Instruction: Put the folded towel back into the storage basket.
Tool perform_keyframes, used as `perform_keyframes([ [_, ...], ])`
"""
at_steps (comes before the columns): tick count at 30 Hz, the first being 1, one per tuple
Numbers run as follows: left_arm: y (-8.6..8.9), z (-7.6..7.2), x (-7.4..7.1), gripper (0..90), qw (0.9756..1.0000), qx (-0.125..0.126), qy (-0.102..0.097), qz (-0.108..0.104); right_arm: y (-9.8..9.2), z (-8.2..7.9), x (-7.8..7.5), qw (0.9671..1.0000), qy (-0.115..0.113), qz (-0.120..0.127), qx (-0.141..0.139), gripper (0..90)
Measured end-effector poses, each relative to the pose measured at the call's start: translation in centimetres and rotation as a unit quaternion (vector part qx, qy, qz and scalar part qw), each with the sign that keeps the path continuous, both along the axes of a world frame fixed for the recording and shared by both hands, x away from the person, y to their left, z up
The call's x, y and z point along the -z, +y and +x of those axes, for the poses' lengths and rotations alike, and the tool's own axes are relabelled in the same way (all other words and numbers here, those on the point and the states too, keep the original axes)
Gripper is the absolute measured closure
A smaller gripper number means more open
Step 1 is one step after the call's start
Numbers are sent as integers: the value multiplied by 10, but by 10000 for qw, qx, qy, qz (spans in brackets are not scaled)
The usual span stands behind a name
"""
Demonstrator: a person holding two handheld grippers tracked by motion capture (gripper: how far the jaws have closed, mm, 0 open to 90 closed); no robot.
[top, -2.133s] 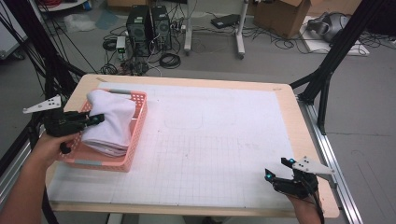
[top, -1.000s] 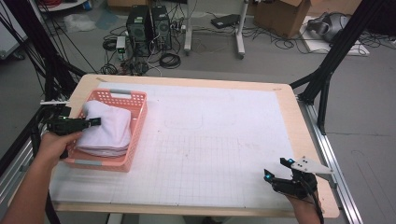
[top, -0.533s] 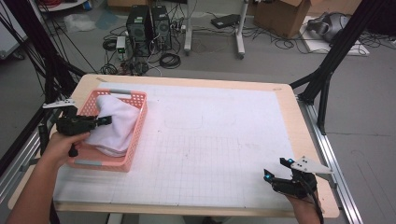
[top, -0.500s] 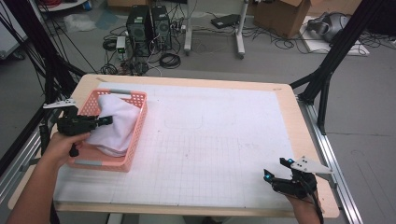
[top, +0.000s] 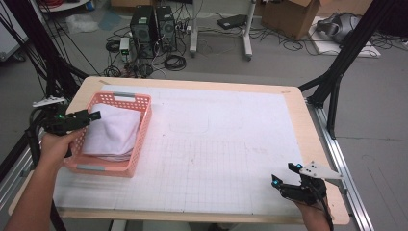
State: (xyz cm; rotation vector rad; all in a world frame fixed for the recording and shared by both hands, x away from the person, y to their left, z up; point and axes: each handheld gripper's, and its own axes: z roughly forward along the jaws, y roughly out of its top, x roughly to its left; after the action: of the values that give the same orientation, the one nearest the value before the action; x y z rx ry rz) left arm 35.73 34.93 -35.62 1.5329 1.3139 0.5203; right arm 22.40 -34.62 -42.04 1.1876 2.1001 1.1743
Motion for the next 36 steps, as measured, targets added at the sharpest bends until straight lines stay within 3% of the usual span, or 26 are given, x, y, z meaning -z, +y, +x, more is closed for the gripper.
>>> perform_keyframes([
  [3,-2,-2,-3,381,9999,148,19,24,0,0,0,10000,-5,-5,-1,209],
  [4,-9,-1,-1,387,9986,282,257,358,0,0,0,10000,-4,3,-1,209],
  [5,-13,-1,2,402,9974,344,373,508,1,0,0,10000,-12,4,-16,209],
  [7,-17,0,5,414,9965,373,476,571,1,0,0,10000,-34,-12,-35,209],
  [8,-25,4,12,429,9941,358,730,717,2,0,-1,10000,-8,-18,-28,209],
  [9,-25,4,12,427,9941,358,730,717,2,0,-1,10000,-11,-8,-27,209],
  [11,-31,9,20,425,9904,224,990,936,1,-1,-1,10000,-17,-11,-27,209],
  [12,-35,15,27,427,9842,73,1295,1209,1,-1,-1,10000,-7,-3,-11,209],
  [13,-35,15,27,427,9842,73,1295,1209,1,-1,-1,10000,-20,-7,-21,209],
  [14,-36,17,30,426,9808,27,1426,1328,0,-1,-1,10000,-20,-11,-12,209],
  [16,-39,21,36,426,9764,-34,1572,1483,0,-1,-1,10000,-18,-9,-10,209],
  [19,-39,26,43,426,9722,-77,1736,1568,-1,-1,-1,10000,-4,13,4,209],
  [24,-44,31,49,405,9730,-5,1761,1489,0,0,0,10000,-4,-18,-46,209],
  [28,-49,32,54,395,9782,416,1611,1240,1,0,0,10000,17,-2,-53,209],
  [30,-48,32,52,390,9796,364,1545,1234,1,0,0,10000,14,-7,-68,209],
  [31,-47,31,51,390,9812,310,1513,1160,1,0,0,10000,14,-7,-68,209],
  [33,-42,28,46,365,9868,189,1309,931,0,0,-1,10000,0,12,-56,209],
  [34,-39,23,39,361,9924,150,948,773,0,-1,-1,10000,3,20,-40,209],
  [35,-39,23,39,360,9924,150,948,773,0,-1,-1,10000,-9,21,-34,209],
  [36,-38,20,35,352,9949,143,757,658,0,-1,-1,10000,-10,26,-35,209],
])
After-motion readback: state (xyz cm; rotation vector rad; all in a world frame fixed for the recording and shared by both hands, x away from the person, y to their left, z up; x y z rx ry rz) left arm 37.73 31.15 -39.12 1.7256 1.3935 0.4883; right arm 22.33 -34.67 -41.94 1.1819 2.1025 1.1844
